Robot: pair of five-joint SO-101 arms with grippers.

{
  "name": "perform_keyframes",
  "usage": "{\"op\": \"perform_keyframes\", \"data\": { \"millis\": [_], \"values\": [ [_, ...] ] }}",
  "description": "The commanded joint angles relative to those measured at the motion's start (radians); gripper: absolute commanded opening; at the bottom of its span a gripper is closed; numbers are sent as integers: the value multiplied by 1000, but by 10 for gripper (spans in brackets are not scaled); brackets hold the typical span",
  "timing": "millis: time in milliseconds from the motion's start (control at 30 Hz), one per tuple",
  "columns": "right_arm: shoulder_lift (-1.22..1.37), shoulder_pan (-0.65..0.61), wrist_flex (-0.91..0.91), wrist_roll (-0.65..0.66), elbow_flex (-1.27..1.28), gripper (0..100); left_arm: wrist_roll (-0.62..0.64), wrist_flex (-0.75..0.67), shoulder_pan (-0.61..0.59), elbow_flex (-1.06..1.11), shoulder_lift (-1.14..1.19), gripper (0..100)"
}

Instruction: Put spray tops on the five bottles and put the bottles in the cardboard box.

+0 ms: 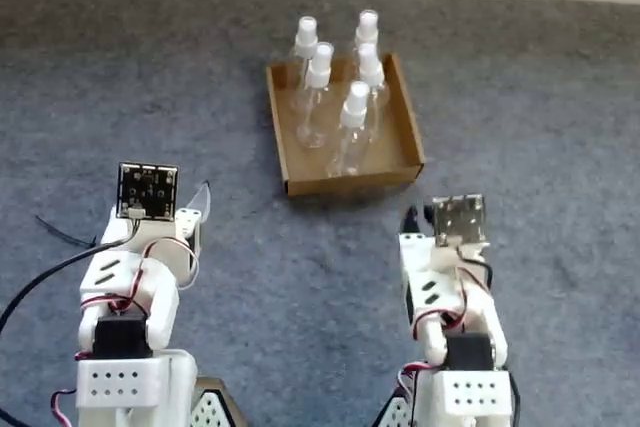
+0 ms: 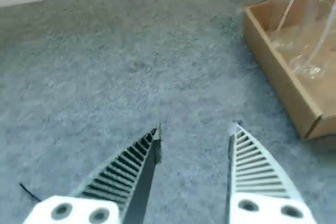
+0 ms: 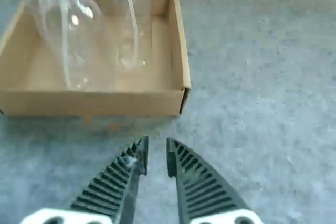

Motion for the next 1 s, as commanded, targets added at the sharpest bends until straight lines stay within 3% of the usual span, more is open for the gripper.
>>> {"op": "perform_keyframes", "data": {
  "millis": [0, 433, 567, 800, 967],
  "values": [
    [-179, 8, 30, 95, 142, 5, -5, -23, -35, 39, -8, 189],
    [-163, 58, 300, 97, 165, 5, -9, -26, -44, 189, -8, 190],
    [-163, 58, 424, 97, 165, 5, -8, -92, -47, 294, 2, 187],
    [-163, 58, 644, 97, 165, 5, -9, 63, -77, 291, -7, 187],
    [-163, 58, 680, 98, 165, 5, -8, 152, -117, 291, -8, 186]
  ]
}}
